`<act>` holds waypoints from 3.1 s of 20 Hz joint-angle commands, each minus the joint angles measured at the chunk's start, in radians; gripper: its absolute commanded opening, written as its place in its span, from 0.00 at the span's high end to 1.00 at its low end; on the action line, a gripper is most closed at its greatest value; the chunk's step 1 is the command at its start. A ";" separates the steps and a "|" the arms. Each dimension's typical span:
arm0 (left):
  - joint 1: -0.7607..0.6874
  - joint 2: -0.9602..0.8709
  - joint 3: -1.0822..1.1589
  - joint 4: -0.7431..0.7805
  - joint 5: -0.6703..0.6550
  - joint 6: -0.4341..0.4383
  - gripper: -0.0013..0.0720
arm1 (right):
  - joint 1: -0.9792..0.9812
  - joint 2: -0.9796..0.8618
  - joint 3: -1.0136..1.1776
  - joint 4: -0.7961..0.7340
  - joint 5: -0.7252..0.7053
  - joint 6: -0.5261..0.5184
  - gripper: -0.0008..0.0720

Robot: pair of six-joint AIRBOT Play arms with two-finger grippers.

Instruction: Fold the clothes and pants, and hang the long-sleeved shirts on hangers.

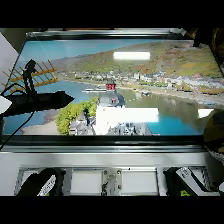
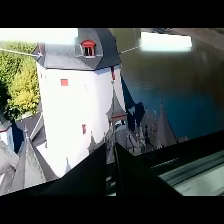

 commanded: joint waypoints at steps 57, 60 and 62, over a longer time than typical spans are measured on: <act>0.001 -0.001 -0.001 0.000 0.016 0.000 0.92 | 1.146 -0.037 -0.261 0.260 -0.338 -0.079 0.76; 0.001 -0.001 -0.001 0.002 0.016 0.000 0.91 | 1.115 -0.037 -0.200 0.382 -0.424 -0.128 0.77; 0.001 -0.002 -0.001 0.002 0.017 0.000 0.92 | 1.109 -0.037 -0.138 0.514 -0.489 -0.299 0.77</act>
